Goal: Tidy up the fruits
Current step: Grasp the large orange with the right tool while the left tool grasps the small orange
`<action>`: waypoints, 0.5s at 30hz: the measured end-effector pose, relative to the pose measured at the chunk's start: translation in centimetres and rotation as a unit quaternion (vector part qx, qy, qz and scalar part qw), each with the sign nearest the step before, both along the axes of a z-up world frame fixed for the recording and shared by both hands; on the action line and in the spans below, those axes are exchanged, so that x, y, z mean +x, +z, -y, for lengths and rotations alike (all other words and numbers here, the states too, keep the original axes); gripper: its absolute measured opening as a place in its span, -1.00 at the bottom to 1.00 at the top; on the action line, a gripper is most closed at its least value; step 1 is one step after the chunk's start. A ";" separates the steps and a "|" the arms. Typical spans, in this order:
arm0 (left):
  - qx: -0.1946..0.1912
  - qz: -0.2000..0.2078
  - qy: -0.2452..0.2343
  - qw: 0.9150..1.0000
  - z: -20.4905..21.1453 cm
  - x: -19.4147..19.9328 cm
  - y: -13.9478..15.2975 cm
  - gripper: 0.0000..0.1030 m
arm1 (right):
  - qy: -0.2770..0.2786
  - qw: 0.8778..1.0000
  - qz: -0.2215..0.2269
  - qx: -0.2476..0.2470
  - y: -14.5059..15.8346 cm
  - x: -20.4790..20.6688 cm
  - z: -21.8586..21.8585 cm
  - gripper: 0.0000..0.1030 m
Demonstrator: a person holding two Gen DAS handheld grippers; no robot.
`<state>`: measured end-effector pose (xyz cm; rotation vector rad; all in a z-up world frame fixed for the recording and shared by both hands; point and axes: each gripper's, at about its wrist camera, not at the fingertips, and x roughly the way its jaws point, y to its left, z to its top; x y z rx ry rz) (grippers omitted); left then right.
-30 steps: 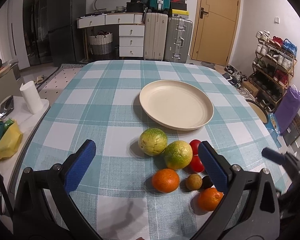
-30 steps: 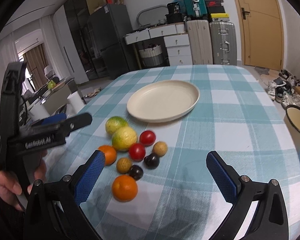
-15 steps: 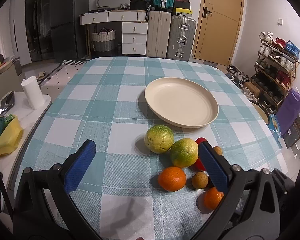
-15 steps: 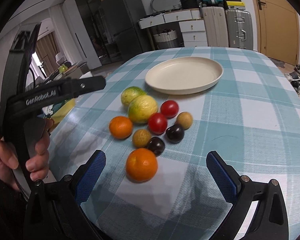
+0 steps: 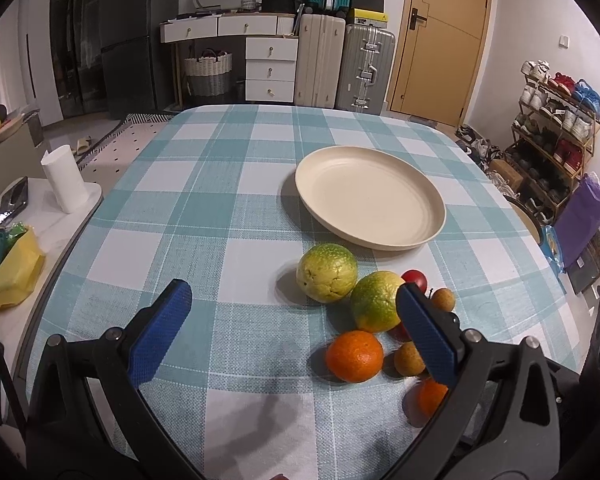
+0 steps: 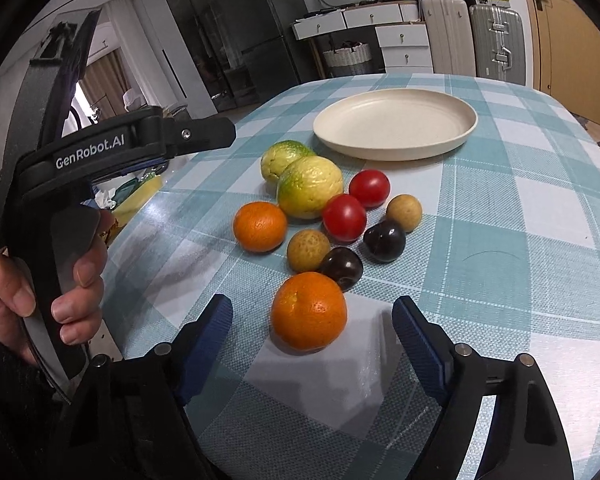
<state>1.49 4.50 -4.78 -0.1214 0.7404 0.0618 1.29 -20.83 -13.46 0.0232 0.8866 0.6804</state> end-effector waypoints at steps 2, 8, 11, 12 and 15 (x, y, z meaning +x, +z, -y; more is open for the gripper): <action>-0.001 -0.001 0.001 1.000 -0.1 0.1 -0.1 0.97 | 0.003 1.000 -0.003 -0.001 -0.1 0.0 -0.1 0.50; -0.002 -0.006 0.003 1.000 -0.4 0.6 -0.3 0.97 | 0.009 1.000 -0.007 0.002 -0.4 0.0 -0.1 -0.08; -0.005 -0.009 0.004 1.000 -0.8 0.9 -0.4 0.97 | 0.012 1.000 -0.014 0.012 -0.4 0.1 0.1 -0.22; -0.006 -0.010 0.004 1.000 -1.0 0.9 -0.5 0.97 | 0.012 1.000 -0.014 0.014 -0.4 0.1 0.2 -0.22; -0.016 -0.014 -0.002 1.000 -1.6 1.1 -0.8 0.97 | 0.012 1.000 -0.010 0.021 -0.3 -0.1 0.5 -0.23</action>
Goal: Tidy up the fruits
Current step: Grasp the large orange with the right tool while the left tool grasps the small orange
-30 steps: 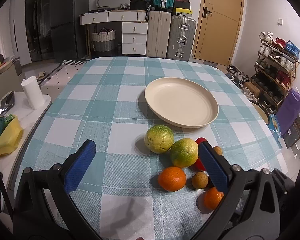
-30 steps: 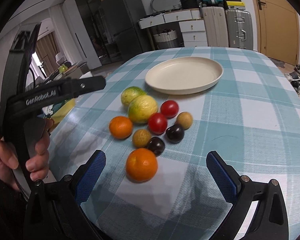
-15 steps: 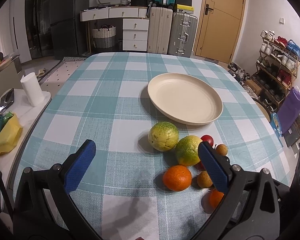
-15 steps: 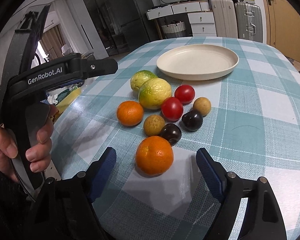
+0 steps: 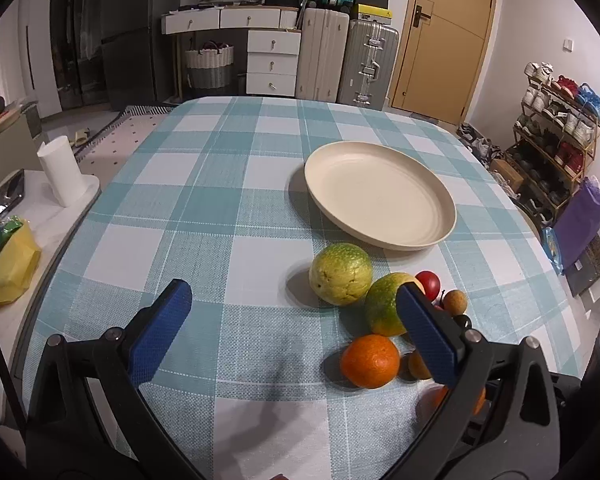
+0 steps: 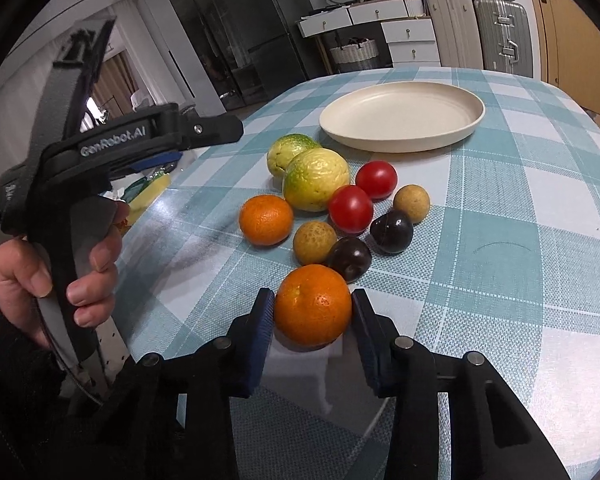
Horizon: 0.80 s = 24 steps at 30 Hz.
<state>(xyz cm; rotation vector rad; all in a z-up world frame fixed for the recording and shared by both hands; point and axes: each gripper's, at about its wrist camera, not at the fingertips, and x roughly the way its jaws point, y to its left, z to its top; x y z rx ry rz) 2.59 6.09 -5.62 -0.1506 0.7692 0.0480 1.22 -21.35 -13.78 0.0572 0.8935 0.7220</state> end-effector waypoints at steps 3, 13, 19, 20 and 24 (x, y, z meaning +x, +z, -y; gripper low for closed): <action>-0.034 -0.013 -0.013 0.999 -0.9 0.1 -0.6 0.97 | -0.003 1.000 0.003 0.005 0.1 -0.2 0.3 -0.23; -0.070 -0.039 -0.073 0.994 -0.7 -0.2 -2.5 0.97 | -0.016 1.000 -0.004 0.026 -0.1 -0.1 1.5 -0.23; -0.061 -0.056 -0.094 0.992 1.2 0.0 -3.5 0.97 | -0.021 0.999 0.001 0.031 0.1 0.1 1.9 -0.23; -0.057 -0.058 -0.093 0.992 1.4 0.1 -3.5 0.97 | -0.020 0.999 0.002 0.031 0.1 0.1 1.9 -0.23; -0.037 -0.069 -0.086 0.993 1.9 0.4 -4.0 0.97 | -0.017 0.999 0.008 0.029 0.4 0.2 2.2 -0.23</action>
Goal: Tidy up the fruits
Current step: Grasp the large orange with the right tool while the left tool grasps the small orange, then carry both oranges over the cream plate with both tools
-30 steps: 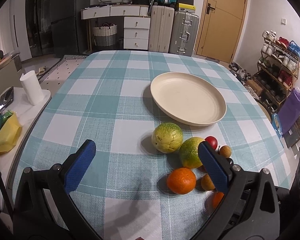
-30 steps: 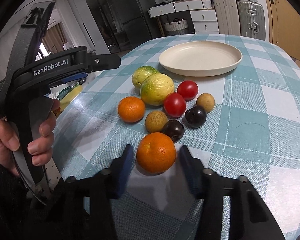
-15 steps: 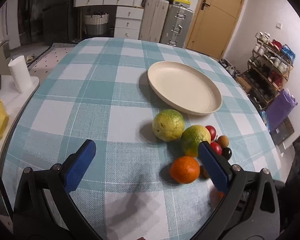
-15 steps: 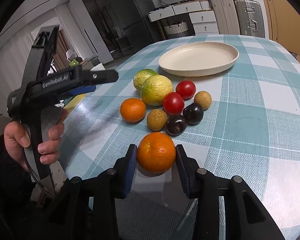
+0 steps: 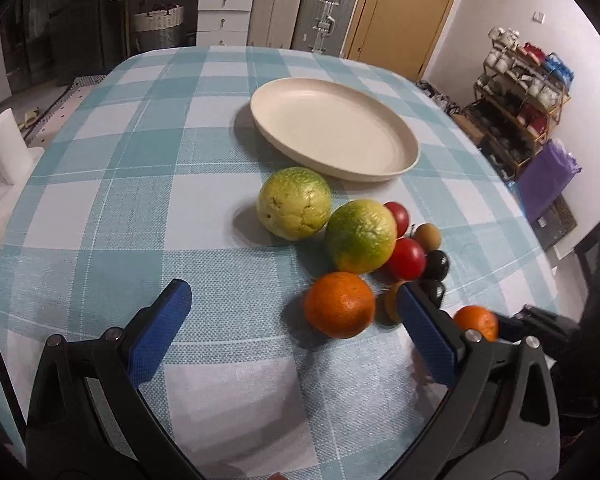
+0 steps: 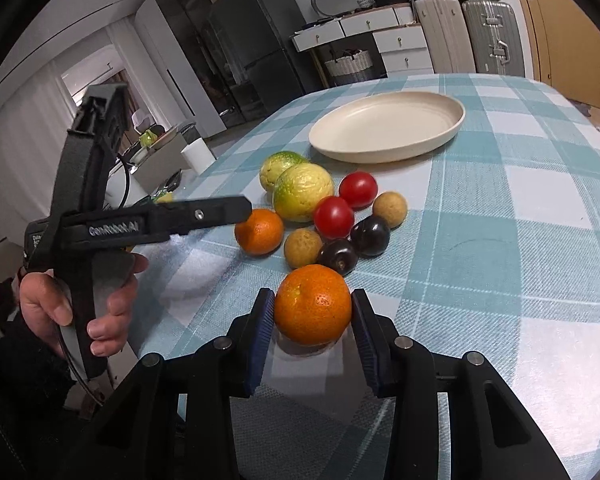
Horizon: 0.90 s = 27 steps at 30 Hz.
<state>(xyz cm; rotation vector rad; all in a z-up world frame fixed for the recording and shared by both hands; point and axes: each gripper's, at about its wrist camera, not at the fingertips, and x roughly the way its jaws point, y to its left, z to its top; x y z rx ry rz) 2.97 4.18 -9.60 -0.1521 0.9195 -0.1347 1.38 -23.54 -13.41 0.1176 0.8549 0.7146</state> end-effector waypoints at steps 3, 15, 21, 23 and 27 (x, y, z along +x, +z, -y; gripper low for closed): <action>0.002 -0.006 0.001 1.000 0.0 0.1 -0.3 0.97 | -0.002 1.000 0.006 0.002 0.3 0.0 0.3 -0.23; -0.014 -0.022 -0.013 1.000 0.5 0.5 -1.2 0.97 | -0.011 1.000 0.011 0.004 0.5 0.5 1.0 -0.23; -0.012 -0.022 -0.026 0.999 1.0 0.4 -1.2 0.91 | -0.014 1.000 0.012 0.005 0.5 0.4 1.2 -0.23; -0.015 -0.023 -0.031 0.999 1.1 0.4 -1.2 0.81 | -0.017 1.000 0.012 0.003 0.5 0.4 1.3 -0.23; -0.029 -0.030 -0.039 0.998 1.1 0.5 -1.5 0.46 | -0.023 1.000 0.012 0.006 0.7 0.6 1.8 -0.23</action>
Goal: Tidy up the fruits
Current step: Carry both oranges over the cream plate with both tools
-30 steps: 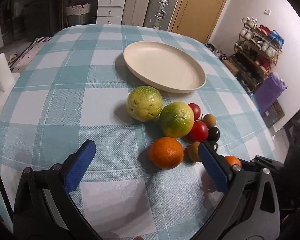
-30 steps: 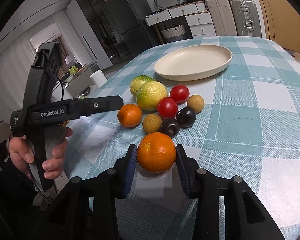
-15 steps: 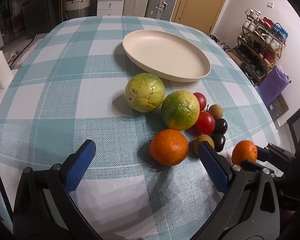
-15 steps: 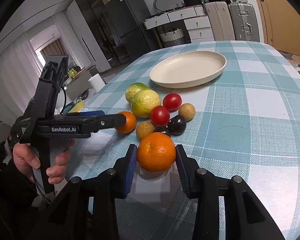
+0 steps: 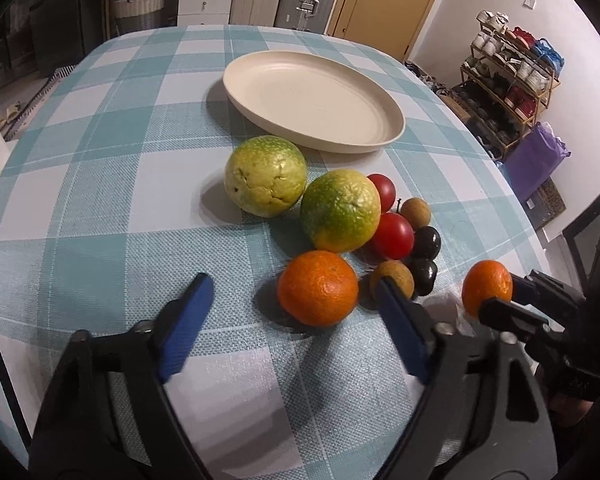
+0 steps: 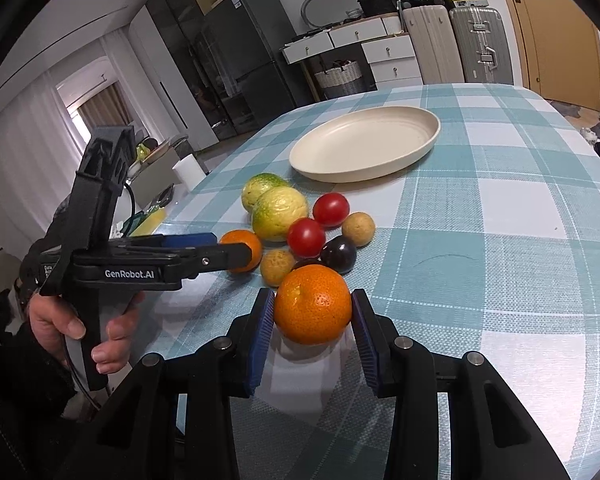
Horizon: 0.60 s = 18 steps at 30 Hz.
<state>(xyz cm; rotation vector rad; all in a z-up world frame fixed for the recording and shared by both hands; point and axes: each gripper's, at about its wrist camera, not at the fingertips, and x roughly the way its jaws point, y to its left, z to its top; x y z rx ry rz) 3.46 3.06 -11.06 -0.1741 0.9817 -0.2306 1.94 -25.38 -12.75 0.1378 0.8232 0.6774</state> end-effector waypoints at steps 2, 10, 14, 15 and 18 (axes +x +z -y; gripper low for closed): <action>-0.005 0.001 -0.004 1.000 0.1 0.0 0.0 0.33 | -0.002 1.000 0.004 0.000 0.2 0.0 0.2 -0.23; -0.012 -0.002 -0.023 1.000 0.7 -0.1 0.3 -0.26 | -0.011 1.000 0.004 0.007 0.5 0.0 0.9 -0.23; -0.022 0.001 -0.024 0.999 0.5 -0.2 0.6 -0.27 | -0.010 1.000 0.009 0.008 0.8 0.1 1.0 -0.23; -0.024 0.002 -0.024 0.999 0.4 -0.2 0.7 -0.27 | -0.010 1.000 0.011 0.008 1.0 0.1 1.0 -0.23; -0.028 0.000 -0.023 0.999 0.1 -0.5 1.1 -0.27 | -0.008 1.000 0.015 0.011 1.3 0.3 0.9 -0.23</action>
